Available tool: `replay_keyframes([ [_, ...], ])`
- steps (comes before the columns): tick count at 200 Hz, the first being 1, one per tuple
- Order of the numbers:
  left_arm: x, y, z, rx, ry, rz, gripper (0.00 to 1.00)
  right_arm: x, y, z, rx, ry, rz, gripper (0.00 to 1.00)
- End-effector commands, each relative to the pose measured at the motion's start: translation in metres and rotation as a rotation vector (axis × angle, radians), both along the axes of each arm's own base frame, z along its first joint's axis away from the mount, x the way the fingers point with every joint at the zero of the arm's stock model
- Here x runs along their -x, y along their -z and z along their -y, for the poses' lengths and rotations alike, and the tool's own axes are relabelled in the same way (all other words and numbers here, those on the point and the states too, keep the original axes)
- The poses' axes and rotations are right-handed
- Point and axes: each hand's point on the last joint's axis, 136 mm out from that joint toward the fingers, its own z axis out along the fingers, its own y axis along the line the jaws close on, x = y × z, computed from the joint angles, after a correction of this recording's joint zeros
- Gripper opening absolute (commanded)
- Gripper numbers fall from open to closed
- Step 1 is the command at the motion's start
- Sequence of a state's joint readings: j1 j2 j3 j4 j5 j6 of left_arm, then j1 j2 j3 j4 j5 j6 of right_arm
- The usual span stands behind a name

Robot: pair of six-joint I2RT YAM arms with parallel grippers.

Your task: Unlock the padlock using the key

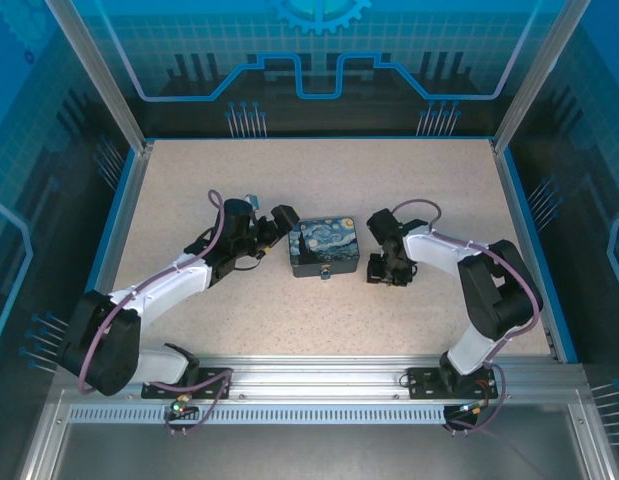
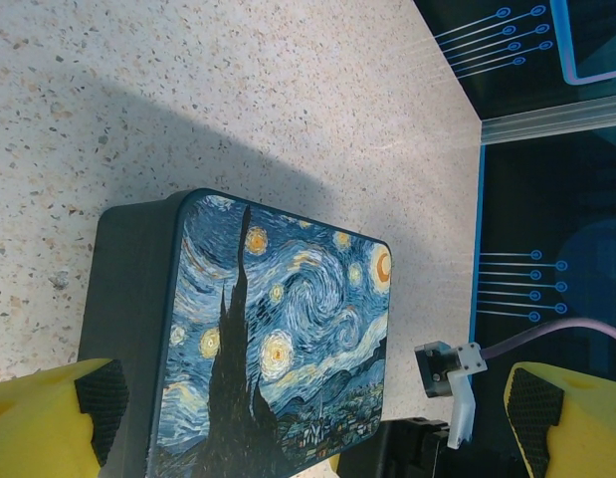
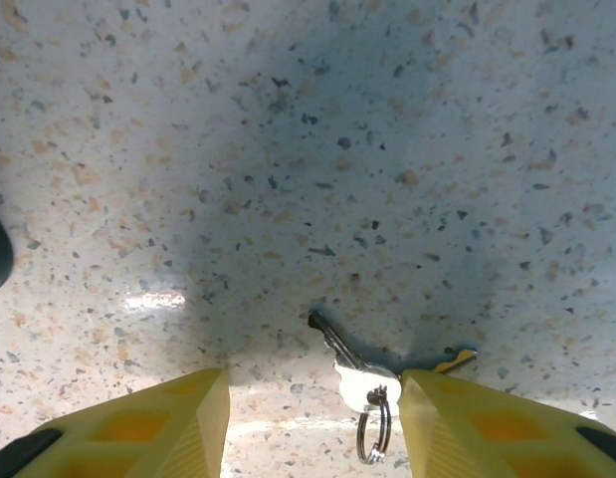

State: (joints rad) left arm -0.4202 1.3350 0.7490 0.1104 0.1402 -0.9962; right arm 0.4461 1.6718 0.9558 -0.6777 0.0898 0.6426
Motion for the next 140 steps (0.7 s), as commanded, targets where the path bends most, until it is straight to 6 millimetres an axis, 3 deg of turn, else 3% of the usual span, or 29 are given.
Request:
replay_keyframes([
  [1, 0.002, -0.002, 0.004, 0.029, 0.014, 0.001, 0.99, 0.002, 0.000, 0.003, 0.047, -0.025, -0.016, 0.50],
  [75, 0.002, -0.002, 0.006, 0.035, 0.019, -0.003, 0.99, -0.009, -0.020, 0.000, 0.066, -0.039, 0.046, 0.51],
  [140, 0.000, -0.002, 0.007, 0.038, 0.022, -0.004, 0.99, -0.013, -0.001, -0.002, 0.097, -0.063, -0.029, 0.51],
])
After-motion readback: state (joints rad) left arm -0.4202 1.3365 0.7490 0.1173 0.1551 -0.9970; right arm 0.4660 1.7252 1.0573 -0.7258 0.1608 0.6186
